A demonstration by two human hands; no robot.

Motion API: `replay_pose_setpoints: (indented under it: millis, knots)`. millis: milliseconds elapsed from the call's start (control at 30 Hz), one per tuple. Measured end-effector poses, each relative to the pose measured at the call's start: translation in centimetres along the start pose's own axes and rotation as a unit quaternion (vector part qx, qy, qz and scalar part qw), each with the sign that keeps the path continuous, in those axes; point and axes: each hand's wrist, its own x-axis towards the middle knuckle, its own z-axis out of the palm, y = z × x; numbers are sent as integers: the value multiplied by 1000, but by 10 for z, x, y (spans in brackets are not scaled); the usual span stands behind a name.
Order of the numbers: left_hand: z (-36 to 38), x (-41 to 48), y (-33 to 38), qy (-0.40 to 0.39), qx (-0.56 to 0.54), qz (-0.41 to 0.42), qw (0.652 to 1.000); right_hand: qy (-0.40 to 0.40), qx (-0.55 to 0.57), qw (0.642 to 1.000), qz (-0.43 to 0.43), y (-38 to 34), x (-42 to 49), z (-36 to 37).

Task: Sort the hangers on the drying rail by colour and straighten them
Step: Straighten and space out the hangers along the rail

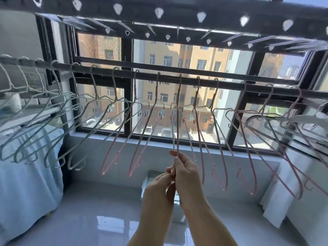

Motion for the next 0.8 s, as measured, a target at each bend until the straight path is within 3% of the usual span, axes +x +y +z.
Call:
replay_pose_setpoints:
  millis: [400, 600, 700, 800]
  knots:
    - [-10, -4, 2, -30, 12, 8, 999, 0, -19, 1000, 8, -5, -16, 3]
    - [-5, -14, -3, -81, -34, -36, 995, 36, -219, 969, -112, -20, -44, -17]
    - [6, -25, -3, -90, -32, -44, 994, 92, -264, 943, -179, -28, -44, -41]
    - [14, -35, 3, -91, -19, -56, 994, 134, -266, 938, -180, -31, -40, -61]
